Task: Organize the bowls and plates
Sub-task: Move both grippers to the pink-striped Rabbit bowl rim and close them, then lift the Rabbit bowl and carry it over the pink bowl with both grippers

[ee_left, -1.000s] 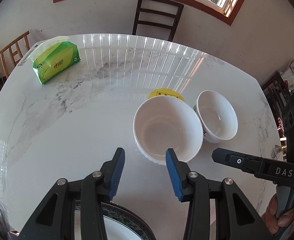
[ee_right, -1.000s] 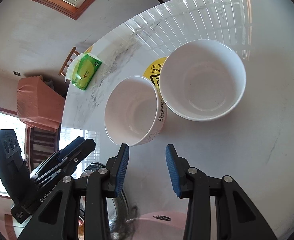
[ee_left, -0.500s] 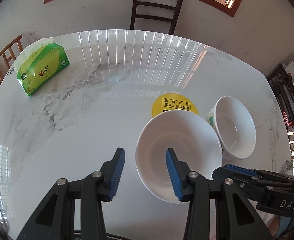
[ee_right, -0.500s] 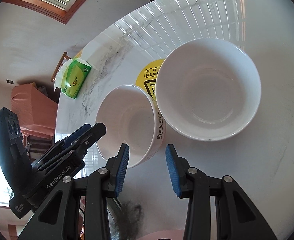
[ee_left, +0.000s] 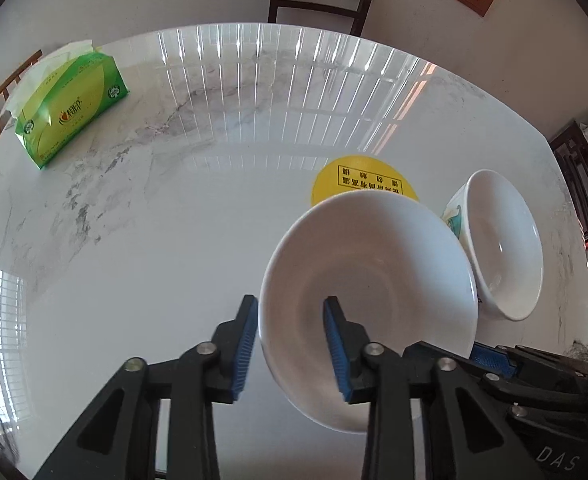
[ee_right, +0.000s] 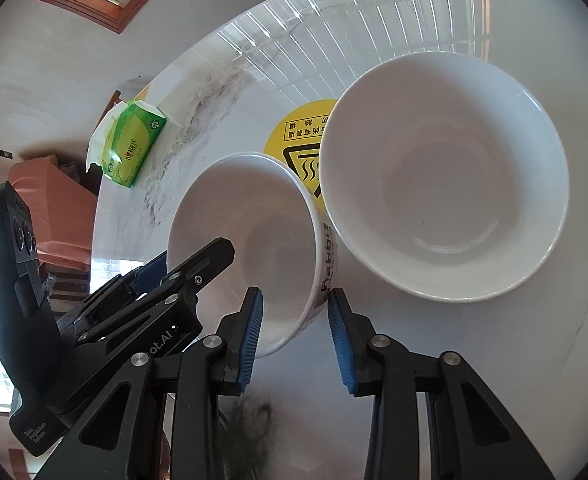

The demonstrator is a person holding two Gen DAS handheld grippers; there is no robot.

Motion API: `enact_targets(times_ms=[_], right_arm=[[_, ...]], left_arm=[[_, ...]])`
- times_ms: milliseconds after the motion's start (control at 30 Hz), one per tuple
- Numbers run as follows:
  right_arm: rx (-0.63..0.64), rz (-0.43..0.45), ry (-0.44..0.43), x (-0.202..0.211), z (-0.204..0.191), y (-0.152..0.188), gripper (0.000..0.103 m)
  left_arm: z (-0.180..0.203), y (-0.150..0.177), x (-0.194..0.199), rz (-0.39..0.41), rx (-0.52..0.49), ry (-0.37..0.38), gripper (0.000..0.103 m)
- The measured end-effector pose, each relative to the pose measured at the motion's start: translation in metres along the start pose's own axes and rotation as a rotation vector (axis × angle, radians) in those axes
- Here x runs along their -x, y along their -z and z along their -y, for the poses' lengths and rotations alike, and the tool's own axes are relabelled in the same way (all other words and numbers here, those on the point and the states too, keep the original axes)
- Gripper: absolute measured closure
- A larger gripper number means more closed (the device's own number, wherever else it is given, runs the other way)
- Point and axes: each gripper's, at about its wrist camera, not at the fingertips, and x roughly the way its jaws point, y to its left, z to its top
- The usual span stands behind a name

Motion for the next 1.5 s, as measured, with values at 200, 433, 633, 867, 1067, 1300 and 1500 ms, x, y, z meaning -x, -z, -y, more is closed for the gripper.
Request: enact_targets(times_ms=[200, 433, 633, 867, 1067, 1300, 1500], right_arm=[[0.025, -0.008, -0.021, 0.002, 0.004, 0.000, 0.078], [0.058, -0.002, -0.065, 0.011, 0.001, 0.005, 0.079], [0.096, 0.013, -0.107, 0.025, 0.000, 0.014, 0.079], [0.206, 0.052, -0.112, 0.049, -0.009, 0.037, 0.079], [0.275, 0.098, -0.120, 0.076, -0.012, 0.067, 0.079], [0.319, 0.137, -0.143, 0.103, -0.005, 0.105, 0.079], [0.337, 0.138, -0.150, 0.114, 0.000, 0.133, 0.079]], left_arm=[[-0.005, 0.009, 0.002, 0.023, 0.044, -0.015, 0.091], [-0.004, 0.020, 0.021, 0.073, 0.069, -0.030, 0.090], [0.001, 0.033, 0.043, 0.112, 0.080, -0.028, 0.090], [0.012, 0.059, 0.078, 0.198, 0.082, -0.026, 0.090], [0.027, 0.093, 0.112, 0.265, 0.060, -0.009, 0.089], [0.045, 0.132, 0.141, 0.309, 0.028, 0.006, 0.089], [0.060, 0.162, 0.162, 0.355, -0.002, 0.001, 0.089]])
